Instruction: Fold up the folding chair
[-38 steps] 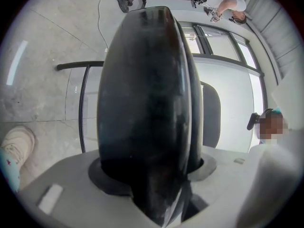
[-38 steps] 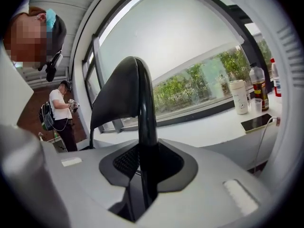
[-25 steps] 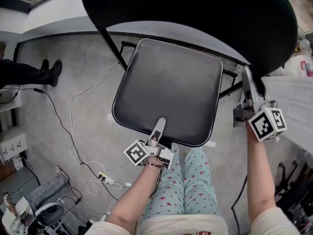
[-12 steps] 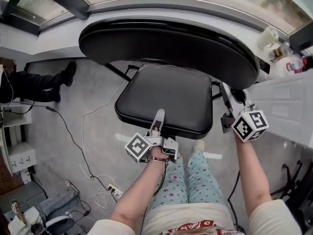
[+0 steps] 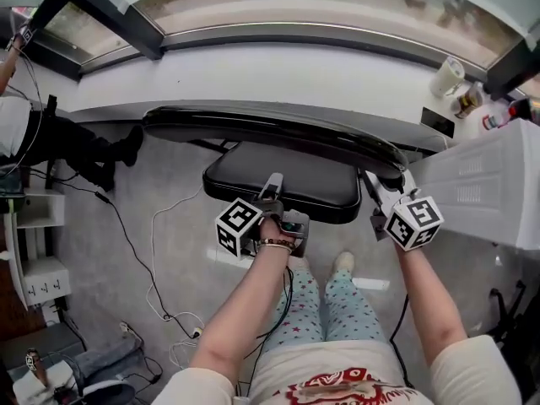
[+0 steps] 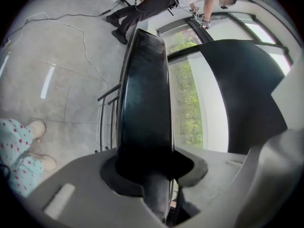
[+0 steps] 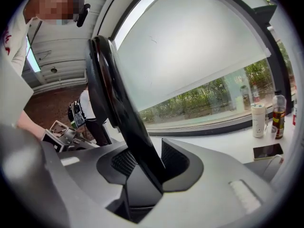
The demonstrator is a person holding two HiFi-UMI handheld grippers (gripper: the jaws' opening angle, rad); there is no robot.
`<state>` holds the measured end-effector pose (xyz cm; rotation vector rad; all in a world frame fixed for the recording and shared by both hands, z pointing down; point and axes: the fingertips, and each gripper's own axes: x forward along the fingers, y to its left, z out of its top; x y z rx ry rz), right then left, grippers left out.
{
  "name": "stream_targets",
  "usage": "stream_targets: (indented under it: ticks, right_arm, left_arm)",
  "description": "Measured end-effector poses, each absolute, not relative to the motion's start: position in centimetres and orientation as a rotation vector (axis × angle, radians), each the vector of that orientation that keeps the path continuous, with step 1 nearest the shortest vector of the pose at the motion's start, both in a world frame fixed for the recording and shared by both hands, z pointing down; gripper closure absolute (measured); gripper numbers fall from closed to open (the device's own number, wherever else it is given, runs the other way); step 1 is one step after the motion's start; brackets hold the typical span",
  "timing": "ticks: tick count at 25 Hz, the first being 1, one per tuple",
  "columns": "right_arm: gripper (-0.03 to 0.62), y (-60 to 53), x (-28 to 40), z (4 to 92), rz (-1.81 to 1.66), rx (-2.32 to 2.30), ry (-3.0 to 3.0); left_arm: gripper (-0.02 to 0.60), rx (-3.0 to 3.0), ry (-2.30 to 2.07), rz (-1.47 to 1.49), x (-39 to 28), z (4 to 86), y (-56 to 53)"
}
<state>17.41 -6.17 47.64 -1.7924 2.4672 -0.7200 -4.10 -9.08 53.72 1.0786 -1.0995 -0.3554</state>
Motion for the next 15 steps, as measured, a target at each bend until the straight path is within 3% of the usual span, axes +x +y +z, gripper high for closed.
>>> stream_targets:
  ticks: [15]
  right_arm:
    - [0.421,-6.4,17.5,46.8,-0.747,-1.773,2.497]
  left_arm:
    - [0.433,0.965,-1.23,-0.19,-0.6,51.4,-14.2]
